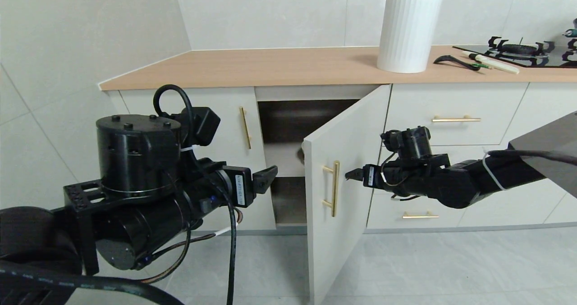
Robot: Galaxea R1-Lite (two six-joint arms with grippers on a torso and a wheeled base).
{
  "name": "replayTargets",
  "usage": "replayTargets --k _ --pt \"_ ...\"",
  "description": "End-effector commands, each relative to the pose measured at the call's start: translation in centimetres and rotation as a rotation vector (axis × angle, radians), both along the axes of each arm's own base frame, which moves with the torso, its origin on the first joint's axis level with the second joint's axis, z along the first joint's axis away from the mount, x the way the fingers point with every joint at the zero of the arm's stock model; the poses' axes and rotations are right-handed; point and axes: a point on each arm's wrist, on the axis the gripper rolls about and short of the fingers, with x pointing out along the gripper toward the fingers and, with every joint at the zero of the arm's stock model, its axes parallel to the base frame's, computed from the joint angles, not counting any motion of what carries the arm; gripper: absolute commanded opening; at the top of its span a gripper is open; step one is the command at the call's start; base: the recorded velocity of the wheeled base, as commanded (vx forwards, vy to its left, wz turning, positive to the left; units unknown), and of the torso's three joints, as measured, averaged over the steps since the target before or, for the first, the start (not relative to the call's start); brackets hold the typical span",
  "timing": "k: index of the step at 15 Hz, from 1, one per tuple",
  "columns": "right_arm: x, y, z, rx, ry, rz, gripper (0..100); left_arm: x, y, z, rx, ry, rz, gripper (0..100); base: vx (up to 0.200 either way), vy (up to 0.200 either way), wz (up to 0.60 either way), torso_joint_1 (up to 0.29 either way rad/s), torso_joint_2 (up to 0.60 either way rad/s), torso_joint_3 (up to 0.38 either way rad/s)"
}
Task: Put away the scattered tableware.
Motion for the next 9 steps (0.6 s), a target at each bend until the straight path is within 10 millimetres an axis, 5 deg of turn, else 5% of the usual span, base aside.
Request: replayTargets --k 1,6,9 --pt "0.7 0.5 -0.8 0.010 0.013 -0.005 100 -0.4 0.3 0.5 0.007 -0.021 -0.005 100 0.200 0.000 0.00 0.007 0.00 0.002" --pt "1.3 1.1 -1.7 0.036 0.009 -0.017 100 -1.4 1.1 2.1 -0.019 -0.075 0.000 100 0.200 0.000 0.00 -0.002 0.00 0.002" --pt "2.2 1.4 -2.0 0.085 -0.019 -0.060 100 -2.0 1.7 3.0 0.013 -0.120 0.035 100 0.000 0.000 0.00 0.000 0.00 0.000"
